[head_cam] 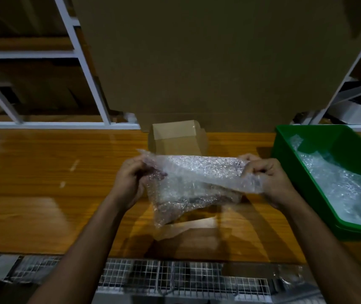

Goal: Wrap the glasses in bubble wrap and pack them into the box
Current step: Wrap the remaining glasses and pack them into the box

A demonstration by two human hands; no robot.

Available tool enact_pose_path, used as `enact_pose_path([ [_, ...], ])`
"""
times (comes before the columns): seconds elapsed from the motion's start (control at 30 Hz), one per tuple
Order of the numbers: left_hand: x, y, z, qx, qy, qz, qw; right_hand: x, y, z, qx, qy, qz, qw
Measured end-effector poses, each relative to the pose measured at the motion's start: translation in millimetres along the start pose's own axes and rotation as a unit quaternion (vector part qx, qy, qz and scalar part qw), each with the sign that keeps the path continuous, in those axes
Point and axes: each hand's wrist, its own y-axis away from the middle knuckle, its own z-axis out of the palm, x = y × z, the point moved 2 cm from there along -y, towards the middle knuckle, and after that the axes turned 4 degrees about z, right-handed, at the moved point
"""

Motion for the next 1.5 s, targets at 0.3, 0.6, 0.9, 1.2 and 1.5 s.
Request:
enact_pose_path([
  [0.3,7.3,4.2,7.3,-0.001,-0.139,-0.012,0.990,7.6,1.2,4.8,0.011,-0.296,0.086,0.951],
  [0.6,13.5,4.7,8.1,-0.033,-0.069,-0.060,0.995,24.1,5.0,42.3,0.016,-0.231,0.283,0.931],
  [0.9,-7.4,7.8,-13.8,0.032,0.024,-0.188,0.981,20.5,3.1,53.2,0.063,-0.205,0.328,0.920],
  [1.2,-6.2,9.2,-20.7,0.059,-0.170,-0.165,0.970,15.7,5.0,52.2,-0.019,-0.079,0.334,0.939],
  [1.5,-6.7,12.2,-30.9,-0.004,-0.061,-0.186,0.981,24.9,-1.3,36.0,0.010,-0.151,0.319,0.936],
])
